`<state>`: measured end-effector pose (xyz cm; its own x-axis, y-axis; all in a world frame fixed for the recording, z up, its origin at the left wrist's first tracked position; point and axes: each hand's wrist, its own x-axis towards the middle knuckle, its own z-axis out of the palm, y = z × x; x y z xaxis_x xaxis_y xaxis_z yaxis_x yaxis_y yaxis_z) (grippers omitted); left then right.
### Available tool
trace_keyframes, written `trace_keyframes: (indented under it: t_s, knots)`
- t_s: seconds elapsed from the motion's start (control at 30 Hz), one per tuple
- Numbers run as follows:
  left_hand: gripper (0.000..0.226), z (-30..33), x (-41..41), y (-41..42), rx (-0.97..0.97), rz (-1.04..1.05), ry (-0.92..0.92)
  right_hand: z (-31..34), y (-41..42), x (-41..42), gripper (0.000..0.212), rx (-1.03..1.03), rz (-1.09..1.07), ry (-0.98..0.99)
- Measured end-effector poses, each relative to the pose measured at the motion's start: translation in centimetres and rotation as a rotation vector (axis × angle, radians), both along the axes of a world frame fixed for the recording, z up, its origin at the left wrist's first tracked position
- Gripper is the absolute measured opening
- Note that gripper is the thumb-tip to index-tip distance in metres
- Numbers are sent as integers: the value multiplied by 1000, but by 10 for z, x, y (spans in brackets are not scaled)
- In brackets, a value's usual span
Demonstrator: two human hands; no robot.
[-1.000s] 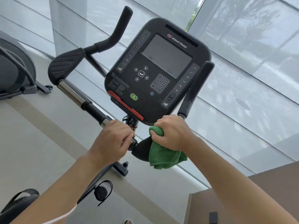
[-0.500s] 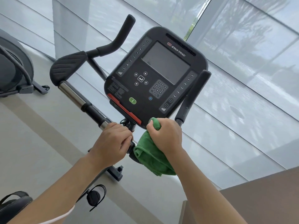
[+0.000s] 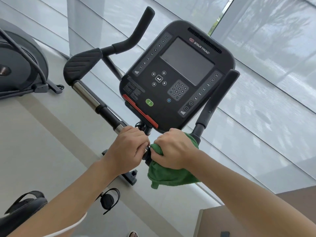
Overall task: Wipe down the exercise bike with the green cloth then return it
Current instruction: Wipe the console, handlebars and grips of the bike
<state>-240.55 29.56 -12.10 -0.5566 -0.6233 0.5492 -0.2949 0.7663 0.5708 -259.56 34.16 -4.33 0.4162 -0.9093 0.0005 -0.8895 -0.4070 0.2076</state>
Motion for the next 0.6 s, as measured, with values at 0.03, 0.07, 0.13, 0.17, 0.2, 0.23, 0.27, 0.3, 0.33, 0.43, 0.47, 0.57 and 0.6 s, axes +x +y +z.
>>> trace_keyframes:
  t_s: [0.03,0.07,0.13,0.17,0.2,0.23,0.27,0.3,0.33,0.43,0.47,0.57,0.6]
  knots:
    - [16,0,0,0,-1,3,-3,0,-3,0,52,-5,-23,-41]
    - [16,0,-1,-1,-3,5,-7,-1,-4,0,53,-29,-53,-74]
    - [16,0,-1,-1,-4,11,-9,-4,-4,4,53,-87,-125,-135]
    - [16,0,-1,0,-5,15,-8,-7,-3,5,53,-125,-160,-173]
    - [16,0,0,0,-6,17,-7,-9,-2,6,53,-167,-196,-217]
    - [16,0,0,0,-7,15,-9,-10,-1,7,53,-214,-239,-269]
    - [16,1,0,-1,-7,11,-10,-12,-1,7,53,-269,-288,-331]
    - [16,1,0,-1,-6,7,-11,-13,0,8,52,-335,-335,-401]
    - [16,1,1,-1,-5,4,-13,-13,1,9,50,-408,-370,-468]
    - [16,3,3,-1,-5,-9,-19,-12,10,17,45,-549,-356,-559]
    - [17,3,3,-1,-6,-16,-19,-12,16,19,42,-554,-326,-573]
    - [18,3,4,-3,0,-33,-29,-12,48,21,37,-523,-200,-722]
    - [18,3,4,-4,2,-35,-35,-11,60,19,36,-511,-157,-782]
